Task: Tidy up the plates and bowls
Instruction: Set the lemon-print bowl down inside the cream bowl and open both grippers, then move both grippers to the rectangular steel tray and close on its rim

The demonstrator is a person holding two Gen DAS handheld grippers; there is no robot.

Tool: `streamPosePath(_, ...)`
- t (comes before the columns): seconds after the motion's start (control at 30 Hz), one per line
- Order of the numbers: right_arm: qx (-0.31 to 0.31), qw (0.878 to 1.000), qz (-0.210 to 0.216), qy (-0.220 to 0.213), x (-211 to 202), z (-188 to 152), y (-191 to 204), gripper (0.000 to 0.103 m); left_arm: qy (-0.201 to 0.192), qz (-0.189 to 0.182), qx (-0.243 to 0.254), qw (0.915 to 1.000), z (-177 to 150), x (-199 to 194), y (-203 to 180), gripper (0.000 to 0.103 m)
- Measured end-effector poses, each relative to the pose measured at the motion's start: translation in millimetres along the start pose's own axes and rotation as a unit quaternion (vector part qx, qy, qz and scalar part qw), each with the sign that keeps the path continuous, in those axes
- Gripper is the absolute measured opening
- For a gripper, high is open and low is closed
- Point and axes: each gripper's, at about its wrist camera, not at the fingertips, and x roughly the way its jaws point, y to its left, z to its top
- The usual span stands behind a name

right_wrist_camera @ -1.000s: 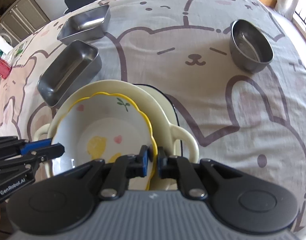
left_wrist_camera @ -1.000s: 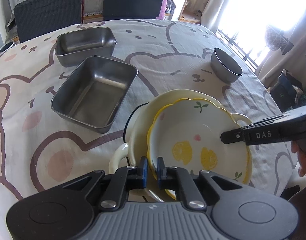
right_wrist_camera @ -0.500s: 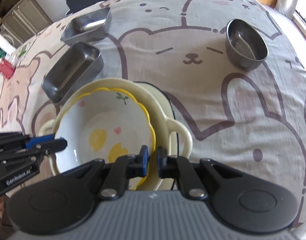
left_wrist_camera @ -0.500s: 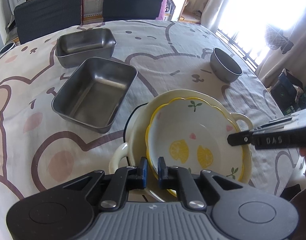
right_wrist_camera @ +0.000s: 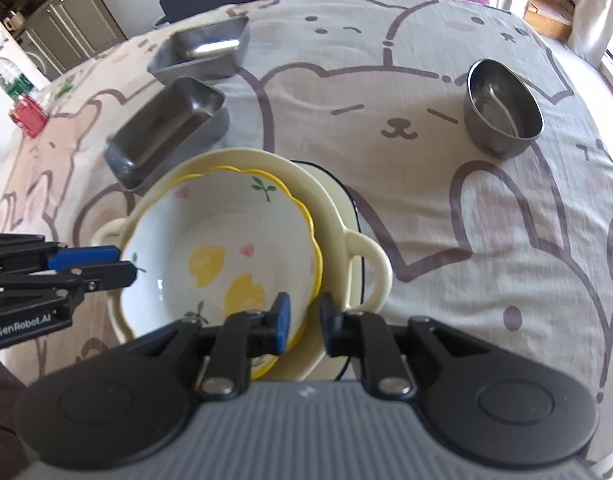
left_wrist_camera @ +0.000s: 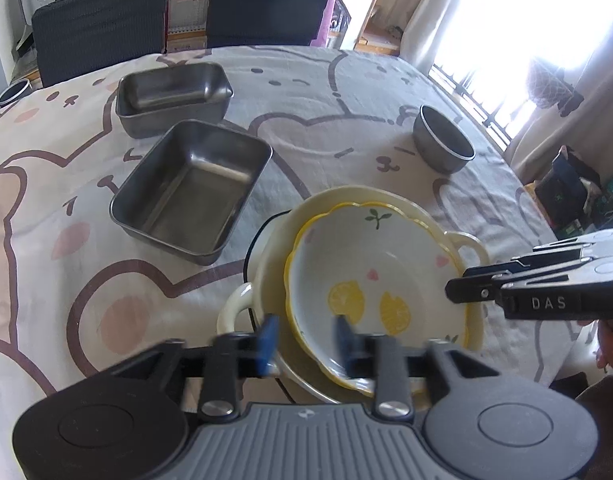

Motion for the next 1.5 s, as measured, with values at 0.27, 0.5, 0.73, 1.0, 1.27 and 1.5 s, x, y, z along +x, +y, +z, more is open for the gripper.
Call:
streamPosePath(0.27, -0.012, 0.999, 0.012, -0.029, -17.6, -6.3, -1.2, 0.05, -0.02, -0.01, -0.012, 0.9997, -2.8, -15.9, 2.6, 0.068)
streamPosePath(0.5, -0.008, 0.995, 0.019, -0.095, -39.5, -4.0, -4.3, 0.074, -0.064, 0.001, -0.061, 0.9961, -1.5, -32.9, 19.9, 0.096)
streamPosePath(0.73, -0.02, 0.985, 0.01, -0.17, -43.6, 12.8, 7.5, 0.103, -0.119, -0.006, -0.156, 0.9806, 3.6, -41.3, 51.2, 0.103)
streamPosePath(1.0, -0.055, 0.979, -0.005, -0.196, -14.9, 58.3, 39.3, 0.103, -0.101, 0.017, -0.262, 0.9597, 8.7, -21.6, 89.6, 0.103)
streamPosePath(1.27, -0.09, 0.98, 0.012, -0.178, 37.0, 109.5, 72.5, 0.102, -0.086, 0.016, -0.338, 0.9371, 6.8, 1.0, 115.4, 0.099)
streamPosePath(1.5, -0.127, 0.982, 0.017, -0.135, 79.1, 142.3, 96.8, 0.076, -0.078, 0.015, -0.37, 0.9255, 14.2, 18.1, 127.2, 0.073)
